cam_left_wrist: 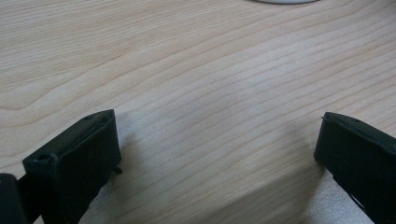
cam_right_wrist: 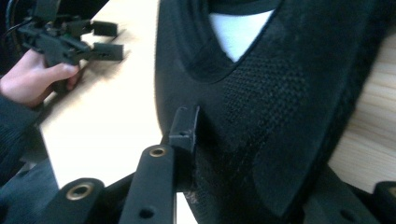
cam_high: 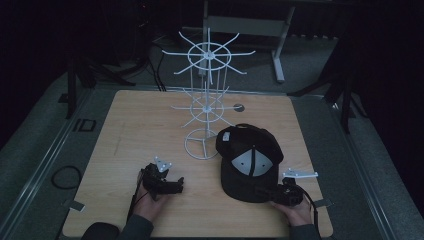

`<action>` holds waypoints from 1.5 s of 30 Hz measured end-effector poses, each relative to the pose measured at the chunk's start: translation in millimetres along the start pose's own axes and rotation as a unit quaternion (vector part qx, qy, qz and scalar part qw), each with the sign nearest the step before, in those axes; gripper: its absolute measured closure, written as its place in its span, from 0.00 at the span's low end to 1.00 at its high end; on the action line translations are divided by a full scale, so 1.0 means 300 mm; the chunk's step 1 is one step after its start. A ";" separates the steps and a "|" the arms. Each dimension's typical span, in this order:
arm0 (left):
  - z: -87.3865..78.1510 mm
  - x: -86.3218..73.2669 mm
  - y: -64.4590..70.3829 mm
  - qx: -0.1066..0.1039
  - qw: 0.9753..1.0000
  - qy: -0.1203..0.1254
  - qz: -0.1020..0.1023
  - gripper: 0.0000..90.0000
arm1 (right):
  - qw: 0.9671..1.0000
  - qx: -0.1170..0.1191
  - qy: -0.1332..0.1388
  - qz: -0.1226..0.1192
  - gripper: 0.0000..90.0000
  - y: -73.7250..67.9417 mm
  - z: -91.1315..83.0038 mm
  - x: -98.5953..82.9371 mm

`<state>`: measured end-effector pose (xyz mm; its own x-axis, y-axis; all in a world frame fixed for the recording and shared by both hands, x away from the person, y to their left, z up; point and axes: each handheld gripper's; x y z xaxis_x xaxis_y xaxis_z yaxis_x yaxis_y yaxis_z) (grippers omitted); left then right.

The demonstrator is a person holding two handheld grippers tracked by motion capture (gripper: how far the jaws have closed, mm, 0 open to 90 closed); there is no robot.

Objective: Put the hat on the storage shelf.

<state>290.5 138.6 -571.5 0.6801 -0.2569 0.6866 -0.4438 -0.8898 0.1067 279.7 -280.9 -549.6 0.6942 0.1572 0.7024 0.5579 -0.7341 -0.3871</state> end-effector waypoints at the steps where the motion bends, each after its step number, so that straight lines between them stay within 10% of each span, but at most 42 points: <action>1: 0.000 0.000 0.000 0.000 1.000 0.000 0.000 0.00 | 1.000 0.000 0.000 0.000 0.76 0.000 0.000 0.000; 13: 0.000 0.000 0.000 0.000 1.000 0.000 0.000 0.00 | 0.999 0.039 -0.001 -0.010 0.90 -0.055 0.024 0.000; 27: 0.000 0.000 0.000 0.000 1.000 0.000 0.000 0.00 | 0.996 -0.055 0.063 0.029 0.96 -0.051 -0.052 0.007; 45: 0.000 0.000 0.000 0.000 1.000 0.001 -0.001 0.00 | 0.988 -0.106 0.103 0.032 0.96 -0.061 -0.092 0.054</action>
<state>290.6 138.4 -571.5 0.6802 -0.2551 0.6872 -0.4427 -0.8902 0.1077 268.1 -283.2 -514.7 0.6051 -0.0156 0.7960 0.3925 -0.8640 -0.3153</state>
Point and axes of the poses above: each handheld gripper's, and its own axes: z roughly forward along the jaws, x roughly out of its top, y roughly to its right, and after that the axes turned 8 degrees about -x, right-handed
